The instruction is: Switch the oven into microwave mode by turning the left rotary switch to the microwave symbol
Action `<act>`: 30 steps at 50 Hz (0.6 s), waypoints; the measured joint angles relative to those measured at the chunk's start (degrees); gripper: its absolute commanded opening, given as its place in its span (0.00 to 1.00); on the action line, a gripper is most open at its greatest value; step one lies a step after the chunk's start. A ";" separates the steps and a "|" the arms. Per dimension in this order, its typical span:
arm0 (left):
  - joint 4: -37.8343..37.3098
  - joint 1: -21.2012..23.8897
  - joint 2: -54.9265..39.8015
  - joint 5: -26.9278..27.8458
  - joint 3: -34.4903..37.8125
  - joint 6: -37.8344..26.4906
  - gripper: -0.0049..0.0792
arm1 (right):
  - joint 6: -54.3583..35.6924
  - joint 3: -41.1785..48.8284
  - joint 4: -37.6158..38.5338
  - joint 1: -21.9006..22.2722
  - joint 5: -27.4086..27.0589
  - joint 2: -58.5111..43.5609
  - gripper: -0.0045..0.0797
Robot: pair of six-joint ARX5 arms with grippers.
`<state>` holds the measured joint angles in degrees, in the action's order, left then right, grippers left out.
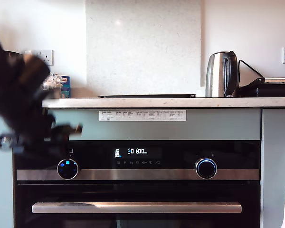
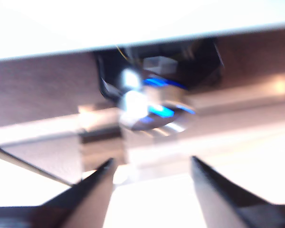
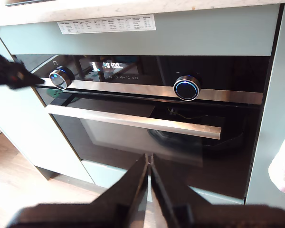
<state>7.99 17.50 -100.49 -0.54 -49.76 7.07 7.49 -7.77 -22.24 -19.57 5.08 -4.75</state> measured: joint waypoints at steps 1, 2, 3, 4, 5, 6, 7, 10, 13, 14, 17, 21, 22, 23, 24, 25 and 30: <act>-0.85 0.22 1.16 0.00 0.00 0.00 0.04 | -0.02 0.00 0.00 0.00 -0.22 0.00 0.04; -1.62 0.37 2.05 0.00 0.00 0.00 0.04 | -0.02 0.00 0.02 0.00 -0.55 0.00 0.04; -2.49 0.61 2.97 0.00 0.00 0.00 0.04 | -0.02 0.00 0.02 0.00 -0.96 0.00 0.04; -3.28 0.85 3.93 0.00 0.00 0.00 0.04 | -0.02 0.00 0.00 0.00 -1.33 0.00 0.04; -4.24 1.03 4.68 0.00 0.00 0.00 0.04 | 0.00 0.00 0.00 0.00 -1.86 0.00 0.04; -4.94 1.25 5.40 0.00 0.00 0.00 0.04 | 0.00 0.00 0.00 0.00 -2.43 0.00 0.04; -5.60 1.42 6.12 0.00 0.00 0.00 0.04 | 0.00 0.00 0.02 0.00 -2.91 0.00 0.04; -6.86 2.01 7.69 0.00 0.00 0.17 0.04 | -0.02 0.00 0.00 0.00 -4.79 0.00 0.04; -7.37 2.62 9.03 0.00 0.09 1.01 0.04 | -0.04 0.00 0.04 0.00 -7.26 0.00 0.04; -7.37 2.89 9.64 0.00 0.24 1.36 0.04 | -0.04 0.00 0.07 0.00 -7.82 0.00 0.04; -7.28 3.26 11.63 0.00 1.14 1.79 0.04 | -0.07 0.00 0.07 -0.02 -12.02 0.00 0.04; -7.15 3.96 15.15 0.00 3.08 1.81 0.04 | -0.04 0.00 0.20 0.00 -16.15 0.00 0.04; -7.17 4.15 16.06 0.00 3.50 1.81 0.04 | -0.04 0.00 0.28 0.04 -16.72 0.00 0.04; -7.15 4.35 16.90 0.00 3.98 1.81 0.04 | -0.07 0.00 0.37 0.09 -17.11 0.00 0.04; -7.15 4.57 17.70 0.02 4.39 1.81 0.04 | -0.07 0.00 0.57 0.17 -17.33 0.00 0.04; -7.13 4.74 18.60 0.02 4.79 1.81 0.04 | -0.28 0.00 0.76 0.31 -17.51 0.00 0.04; -6.69 4.98 22.34 0.44 7.04 1.81 0.04 | -0.50 0.00 2.12 1.33 -19.50 0.00 0.04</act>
<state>1.30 22.48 -78.15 -0.10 -42.72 8.88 6.98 -7.77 -20.12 -18.24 -14.41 -4.75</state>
